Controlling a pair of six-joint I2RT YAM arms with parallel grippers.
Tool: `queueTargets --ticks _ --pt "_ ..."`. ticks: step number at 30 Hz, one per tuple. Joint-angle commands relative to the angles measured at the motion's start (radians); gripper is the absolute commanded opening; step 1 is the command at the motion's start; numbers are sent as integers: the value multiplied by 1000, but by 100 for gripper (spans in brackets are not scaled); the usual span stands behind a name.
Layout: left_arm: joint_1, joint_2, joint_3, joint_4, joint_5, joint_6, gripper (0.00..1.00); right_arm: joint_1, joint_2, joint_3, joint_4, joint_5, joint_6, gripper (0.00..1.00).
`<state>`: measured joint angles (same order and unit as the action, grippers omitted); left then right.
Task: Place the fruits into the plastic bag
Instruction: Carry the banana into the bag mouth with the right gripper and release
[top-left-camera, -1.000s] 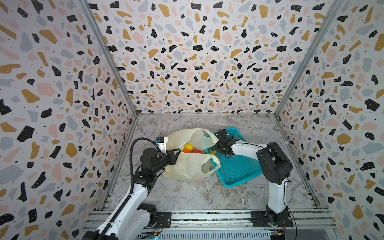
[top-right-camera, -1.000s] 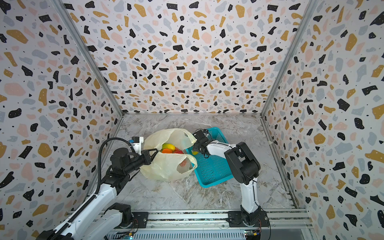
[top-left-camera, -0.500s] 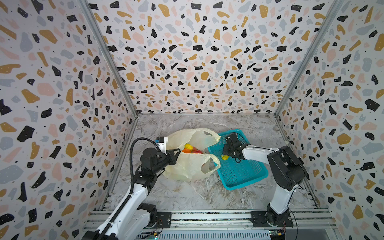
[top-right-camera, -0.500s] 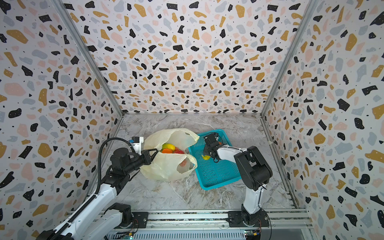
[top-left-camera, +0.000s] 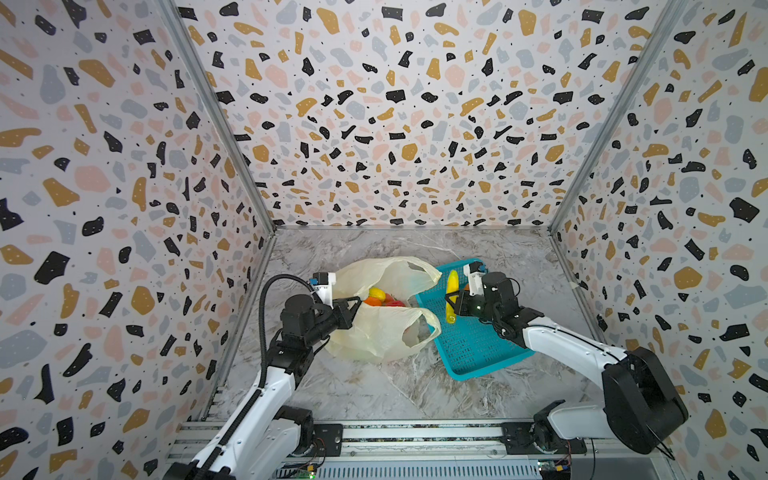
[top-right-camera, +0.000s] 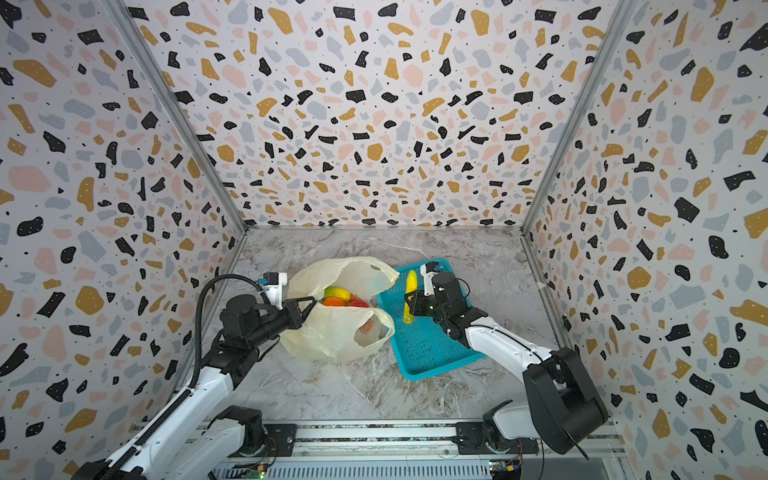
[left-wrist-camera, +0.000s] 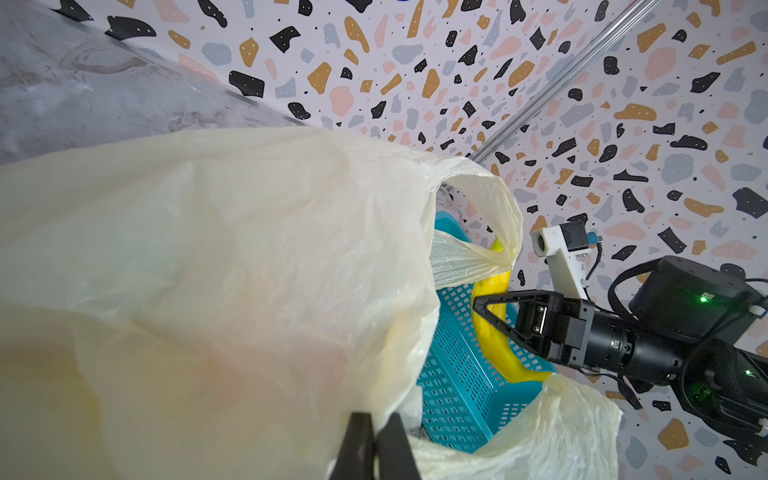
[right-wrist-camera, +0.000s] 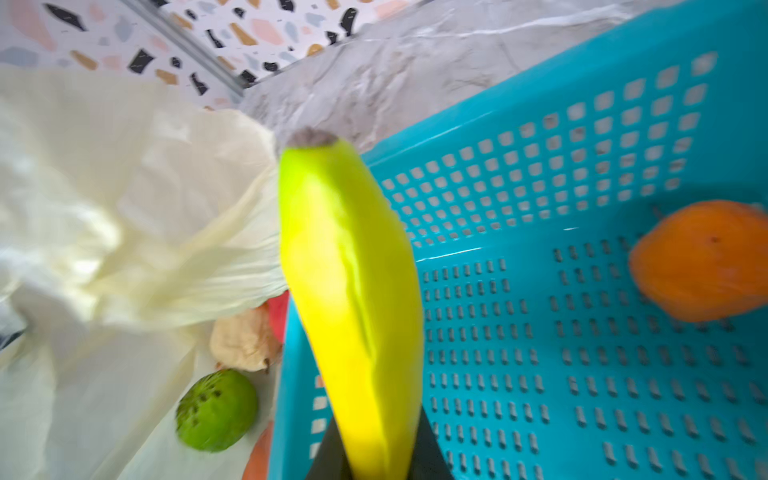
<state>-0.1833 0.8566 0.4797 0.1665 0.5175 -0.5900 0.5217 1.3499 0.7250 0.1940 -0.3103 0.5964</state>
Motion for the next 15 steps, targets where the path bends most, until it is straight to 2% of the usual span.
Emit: queueTargets --ticks 1,5,15 --pt "5 -9 49 -9 10 19 0 43 -14 -13 45 -171 -39 1" --pt "5 -7 52 -11 12 21 0 103 3 -10 66 -242 -36 0" --pt "5 -5 46 -7 15 25 0 201 39 2 74 -298 -29 0"
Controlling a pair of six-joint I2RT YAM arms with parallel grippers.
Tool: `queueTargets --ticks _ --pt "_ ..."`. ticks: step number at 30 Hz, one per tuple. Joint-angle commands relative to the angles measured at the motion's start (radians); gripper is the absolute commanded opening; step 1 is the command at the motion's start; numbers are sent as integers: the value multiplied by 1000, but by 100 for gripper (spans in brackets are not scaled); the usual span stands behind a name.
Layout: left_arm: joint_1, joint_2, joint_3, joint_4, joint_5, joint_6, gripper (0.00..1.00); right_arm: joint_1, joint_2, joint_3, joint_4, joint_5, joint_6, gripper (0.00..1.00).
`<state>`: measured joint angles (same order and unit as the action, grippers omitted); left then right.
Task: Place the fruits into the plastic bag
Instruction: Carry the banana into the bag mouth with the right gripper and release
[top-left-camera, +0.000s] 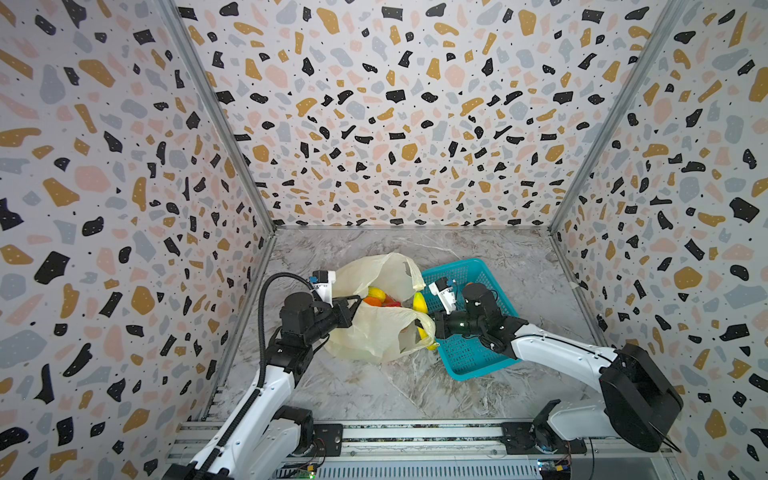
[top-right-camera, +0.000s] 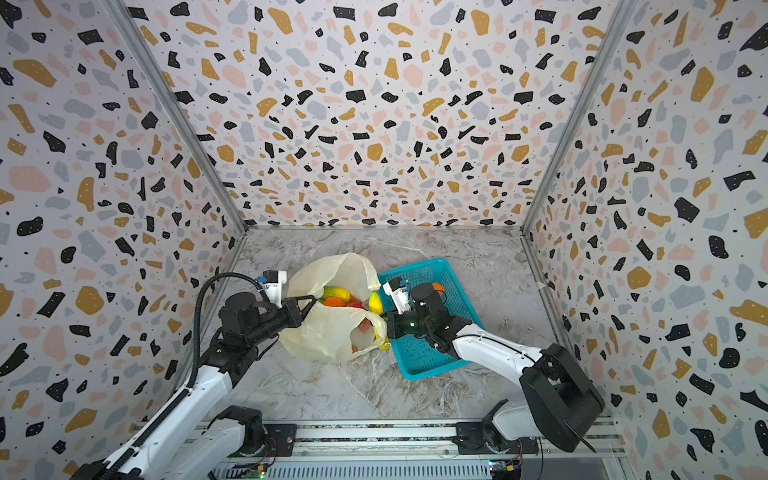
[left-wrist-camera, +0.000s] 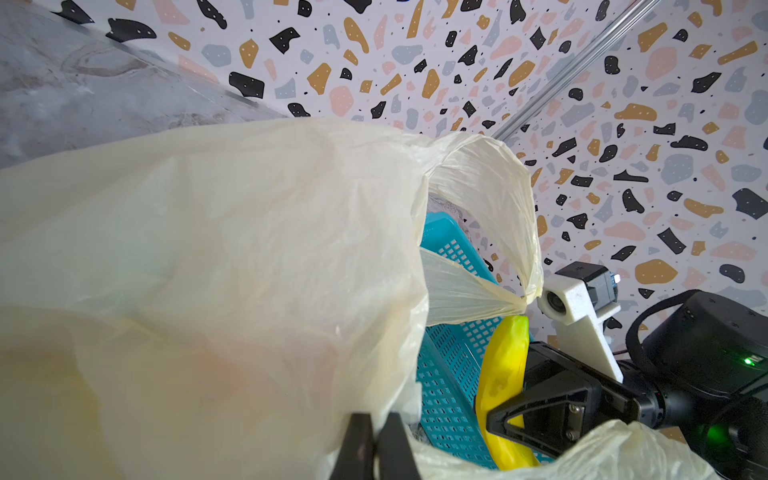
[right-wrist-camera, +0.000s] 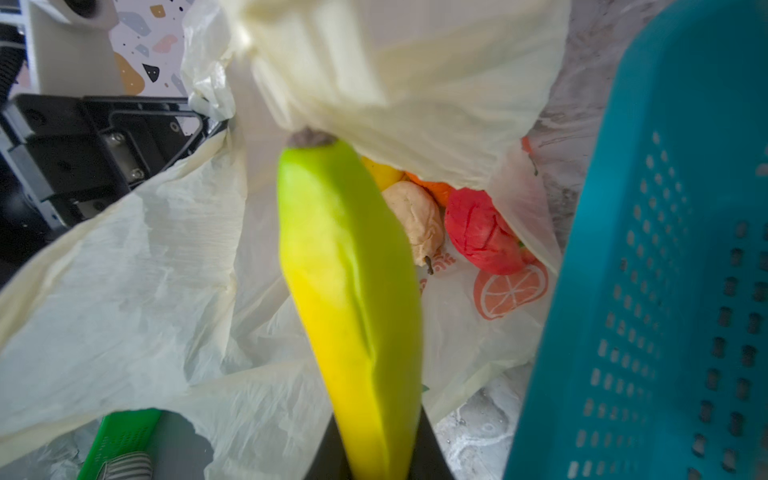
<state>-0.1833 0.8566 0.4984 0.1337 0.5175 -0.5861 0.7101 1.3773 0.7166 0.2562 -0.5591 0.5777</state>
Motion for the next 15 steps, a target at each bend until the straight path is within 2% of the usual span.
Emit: queueTargets --ticks 1,7,12,15 --pt "5 -5 29 26 16 22 0 16 17 13 7 -58 -11 0" --pt "5 -9 33 27 18 24 0 19 15 -4 -13 -68 -15 0" --pt "4 -9 19 37 16 23 0 22 8 30 1 20 -58 0" --pt "4 -11 16 37 16 26 0 18 42 108 -30 96 -135 0"
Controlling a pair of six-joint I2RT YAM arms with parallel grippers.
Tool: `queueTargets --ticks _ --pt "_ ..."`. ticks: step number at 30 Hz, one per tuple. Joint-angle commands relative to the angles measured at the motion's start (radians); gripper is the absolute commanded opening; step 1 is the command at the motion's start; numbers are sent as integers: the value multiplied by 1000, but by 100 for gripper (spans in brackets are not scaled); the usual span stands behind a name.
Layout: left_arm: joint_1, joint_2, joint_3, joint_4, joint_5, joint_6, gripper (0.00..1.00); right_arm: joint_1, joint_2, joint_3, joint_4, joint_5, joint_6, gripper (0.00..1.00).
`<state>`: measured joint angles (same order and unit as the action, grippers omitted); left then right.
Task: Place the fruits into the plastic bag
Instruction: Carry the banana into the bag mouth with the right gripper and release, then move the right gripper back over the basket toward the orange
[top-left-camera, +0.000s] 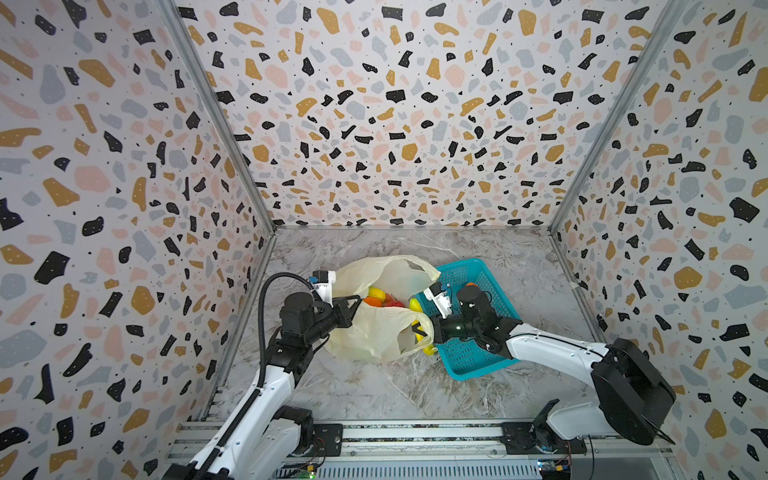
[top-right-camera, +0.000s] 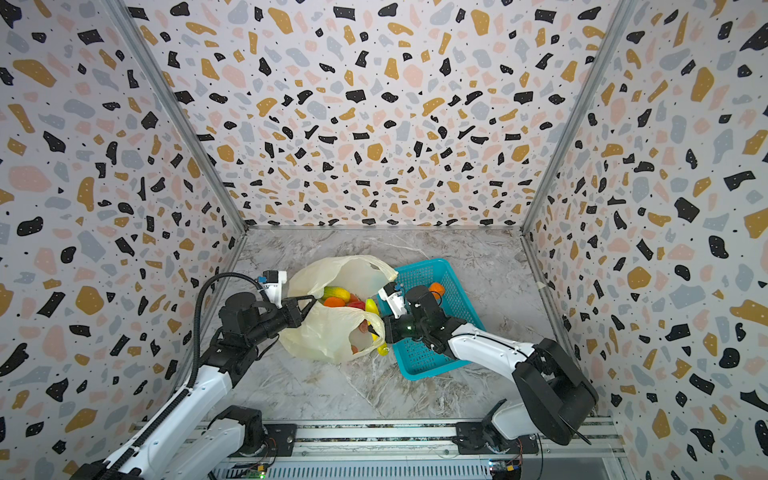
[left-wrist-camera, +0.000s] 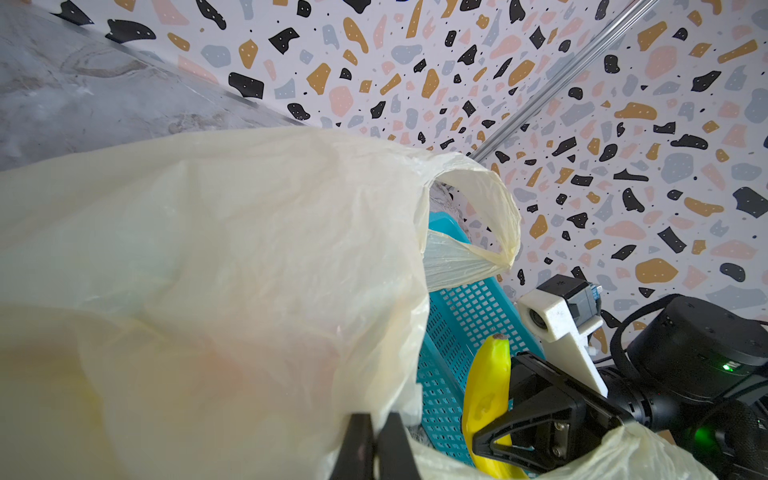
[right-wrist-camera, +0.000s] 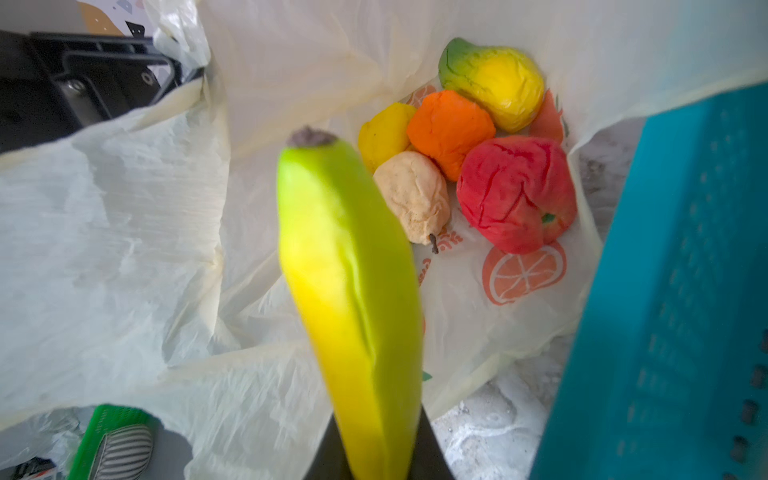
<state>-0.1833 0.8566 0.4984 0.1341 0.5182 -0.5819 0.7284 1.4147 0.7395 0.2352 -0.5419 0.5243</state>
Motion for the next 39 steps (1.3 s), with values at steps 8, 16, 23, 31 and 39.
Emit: queueTargets --ticks 8,16,23,31,39 --pt "-1 -20 4 34 -1 49 0 -68 199 305 -10 27 -175 0" --pt "-6 -32 -3 35 -7 59 0 -8 370 473 -37 16 -183 0" --pt "-8 -34 -6 37 -10 56 0 88 484 569 -51 58 -148 3" --pt "-8 -38 4 13 -33 69 0 134 556 663 -52 79 -130 76" --pt "-8 -40 12 -13 -74 77 0 80 344 514 -68 176 -145 95"
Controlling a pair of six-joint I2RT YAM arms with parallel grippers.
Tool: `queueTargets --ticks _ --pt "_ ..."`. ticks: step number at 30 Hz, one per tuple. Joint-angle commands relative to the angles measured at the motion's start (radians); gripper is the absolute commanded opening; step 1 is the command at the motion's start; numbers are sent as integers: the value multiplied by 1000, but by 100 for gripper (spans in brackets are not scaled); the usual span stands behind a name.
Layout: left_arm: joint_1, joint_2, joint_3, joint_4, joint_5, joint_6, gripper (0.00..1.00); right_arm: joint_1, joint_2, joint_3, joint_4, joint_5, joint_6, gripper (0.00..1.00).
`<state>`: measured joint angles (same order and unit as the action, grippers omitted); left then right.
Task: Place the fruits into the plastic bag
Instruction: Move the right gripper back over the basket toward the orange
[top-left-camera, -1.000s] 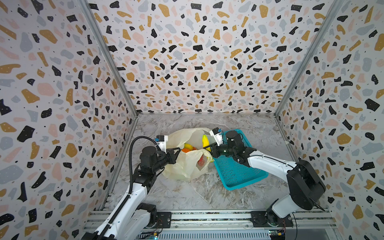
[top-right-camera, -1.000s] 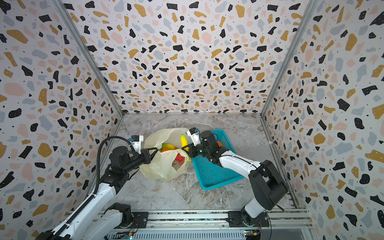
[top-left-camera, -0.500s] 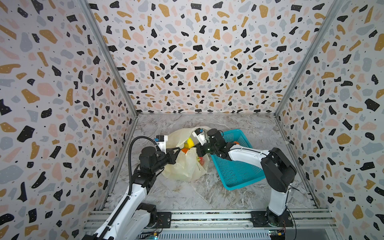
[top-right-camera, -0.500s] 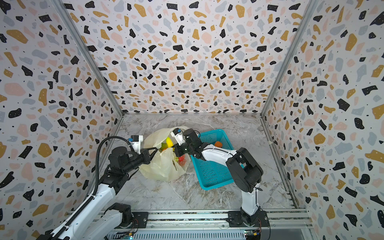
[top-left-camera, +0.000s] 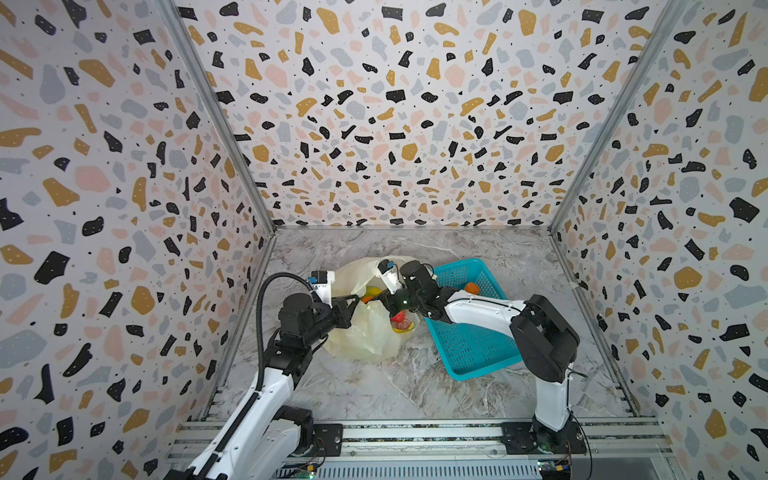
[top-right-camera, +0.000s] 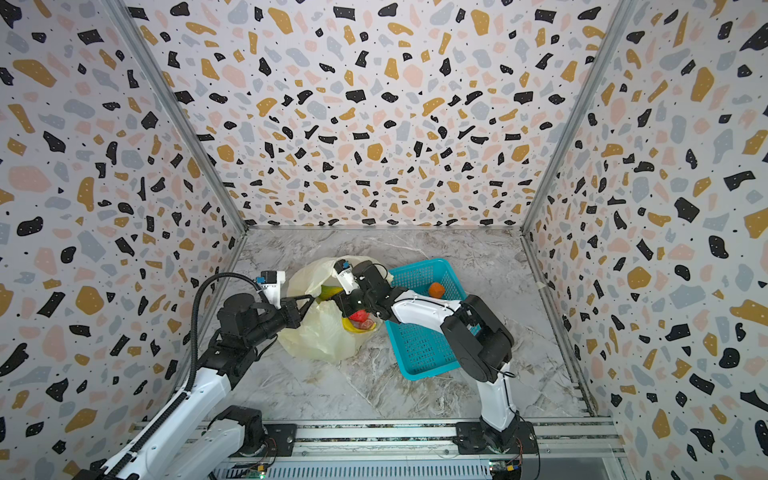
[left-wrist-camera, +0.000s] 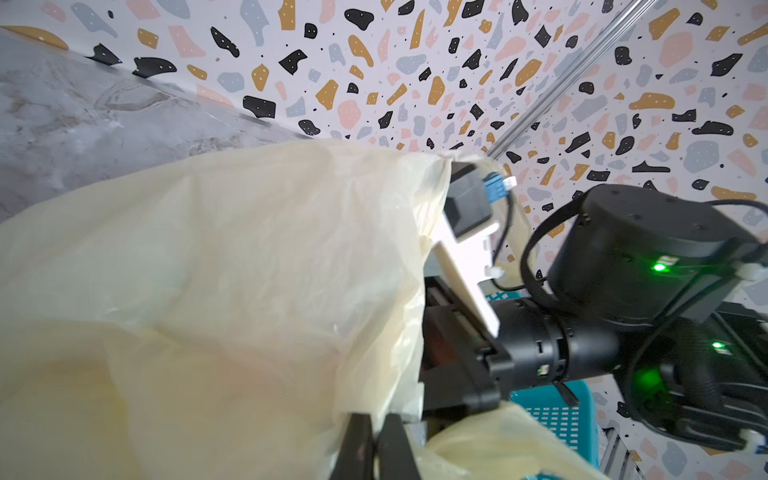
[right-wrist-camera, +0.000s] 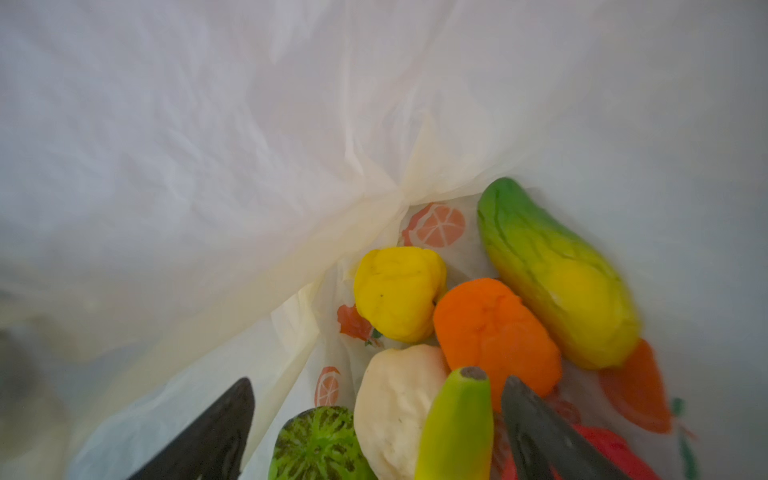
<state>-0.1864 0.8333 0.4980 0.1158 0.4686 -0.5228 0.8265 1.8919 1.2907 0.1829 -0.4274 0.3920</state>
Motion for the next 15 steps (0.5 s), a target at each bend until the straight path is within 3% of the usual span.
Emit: queueTargets --ticks 1,8,13,15 --pt "-5 -16 13 2 -29 19 0 -22 -166 -64 -25 85 -19 100" --pt "-5 -16 24 -11 -49 24 0 -41 -474 -332 -47 290 -33 99" --pt "-5 -14 21 -9 -58 21 0 -125 -720 -554 -39 411 71 100" --pt "-5 -12 18 -7 -57 20 0 -192 -811 -642 -38 451 143 95"
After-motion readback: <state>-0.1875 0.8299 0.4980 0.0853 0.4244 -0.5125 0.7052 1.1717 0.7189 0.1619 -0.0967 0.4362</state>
